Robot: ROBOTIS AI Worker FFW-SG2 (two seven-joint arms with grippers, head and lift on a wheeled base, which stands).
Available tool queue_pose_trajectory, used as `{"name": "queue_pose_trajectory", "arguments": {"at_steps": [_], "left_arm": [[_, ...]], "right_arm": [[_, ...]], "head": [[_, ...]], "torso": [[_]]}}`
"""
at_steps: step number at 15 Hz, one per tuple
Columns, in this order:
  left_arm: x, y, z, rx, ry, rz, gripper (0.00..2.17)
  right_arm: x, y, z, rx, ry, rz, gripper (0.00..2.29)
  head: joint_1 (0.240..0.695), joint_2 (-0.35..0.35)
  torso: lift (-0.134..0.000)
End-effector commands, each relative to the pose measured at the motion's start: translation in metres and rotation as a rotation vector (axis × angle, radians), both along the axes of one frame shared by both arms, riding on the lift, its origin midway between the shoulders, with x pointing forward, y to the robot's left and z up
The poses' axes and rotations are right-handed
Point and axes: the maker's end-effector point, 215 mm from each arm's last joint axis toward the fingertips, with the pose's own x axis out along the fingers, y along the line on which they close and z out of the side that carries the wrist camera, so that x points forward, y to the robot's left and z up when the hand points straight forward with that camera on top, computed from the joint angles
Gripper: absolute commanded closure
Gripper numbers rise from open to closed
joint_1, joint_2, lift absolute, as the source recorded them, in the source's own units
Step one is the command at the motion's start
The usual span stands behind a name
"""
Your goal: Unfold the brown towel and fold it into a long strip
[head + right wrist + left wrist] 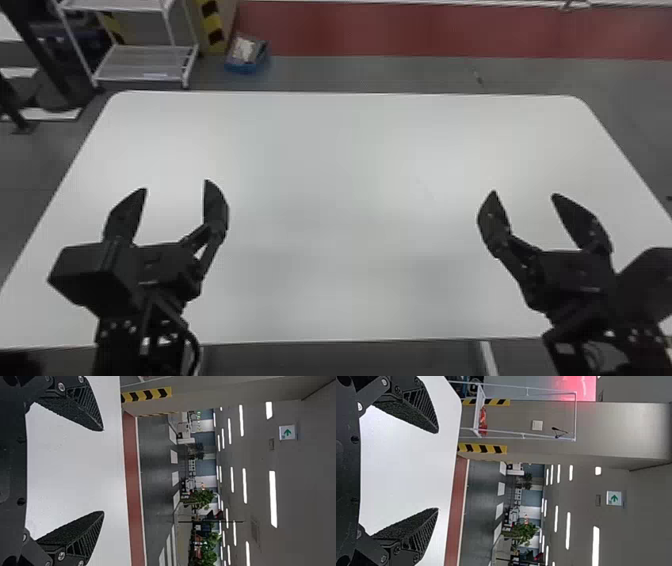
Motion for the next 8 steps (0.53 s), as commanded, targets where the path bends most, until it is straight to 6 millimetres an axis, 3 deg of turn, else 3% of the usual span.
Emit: {"name": "queue_pose_trajectory", "arguments": {"at_steps": [1, 8], "left_arm": [[-0.0018, 0.0012, -0.0001, 0.001, -0.001, 0.002, 0.20], [-0.0019, 0.0039, 0.0028, 0.000, -0.012, 0.010, 0.20]], "right_arm": [[-0.0004, 0.0001, 0.0027, 0.000, -0.004, 0.001, 0.14], [-0.0012, -0.0014, 0.0018, -0.002, -0.001, -0.001, 0.14]], "head": [[0.695, -0.040], [0.695, -0.038]], "torso": [[-0.123], [-0.123]]}}
